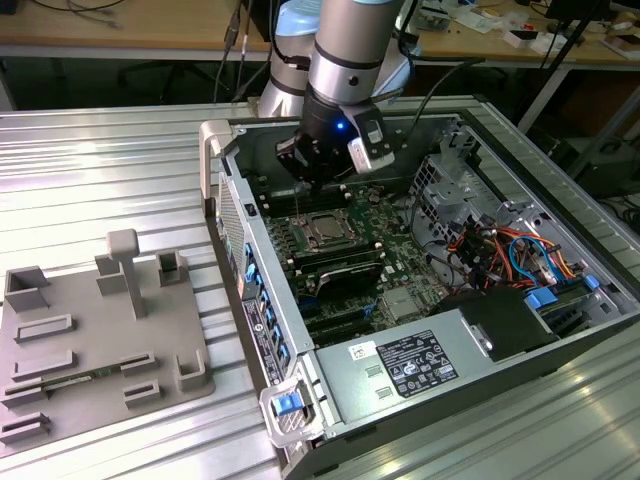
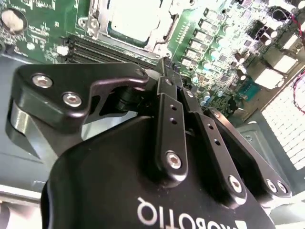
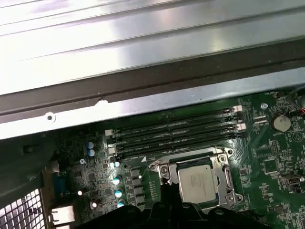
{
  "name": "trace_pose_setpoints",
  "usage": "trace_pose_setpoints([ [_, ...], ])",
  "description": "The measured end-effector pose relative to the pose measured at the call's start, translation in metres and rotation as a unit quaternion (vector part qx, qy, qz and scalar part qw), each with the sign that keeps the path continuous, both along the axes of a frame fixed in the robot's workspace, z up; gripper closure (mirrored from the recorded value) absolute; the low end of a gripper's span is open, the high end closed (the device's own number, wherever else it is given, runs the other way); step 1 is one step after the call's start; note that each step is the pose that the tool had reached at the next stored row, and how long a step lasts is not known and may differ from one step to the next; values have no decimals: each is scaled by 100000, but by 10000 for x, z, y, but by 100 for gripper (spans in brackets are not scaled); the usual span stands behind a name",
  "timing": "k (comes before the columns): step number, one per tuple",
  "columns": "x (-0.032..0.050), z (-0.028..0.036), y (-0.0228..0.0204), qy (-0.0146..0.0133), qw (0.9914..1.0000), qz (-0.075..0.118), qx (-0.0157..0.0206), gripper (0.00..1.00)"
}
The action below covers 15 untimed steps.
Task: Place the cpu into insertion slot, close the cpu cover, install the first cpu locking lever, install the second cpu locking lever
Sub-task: 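Install the first cpu locking lever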
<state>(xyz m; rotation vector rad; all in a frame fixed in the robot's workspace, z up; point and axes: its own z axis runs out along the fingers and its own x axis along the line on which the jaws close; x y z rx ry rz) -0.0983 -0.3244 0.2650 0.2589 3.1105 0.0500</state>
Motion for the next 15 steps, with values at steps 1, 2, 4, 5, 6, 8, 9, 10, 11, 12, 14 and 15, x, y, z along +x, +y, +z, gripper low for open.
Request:
trace_pose_setpoints([
  [1, -87, -15, -1, -3, 99936, 3547, 431, 89],
  [2, -118, -25, -2, -8, 99877, 4899, 698, 89],
  [4, -143, -29, -2, -7, 99835, 5684, 776, 89],
  [5, -157, -31, -2, -7, 99807, 6163, 820, 89],
  [6, -171, -34, -2, -5, 99775, 6649, 865, 89],
  [8, -191, -37, -3, 0, 99724, 7361, 933, 89],
  [9, -209, -40, -3, 0, 99675, 7993, 984, 89],
  [10, -217, -41, -3, -2, 99649, 8305, 1008, 89],
  [11, -225, -43, -3, 1, 99620, 8650, 1028, 89],
  [12, -244, -46, -4, 5, 99548, 9440, 1081, 89],
  [14, -264, -49, -3, 11, 99457, 10348, 1110, 89],
  [15, -273, -49, -4, 18, 99414, 10756, 1107, 89],
])
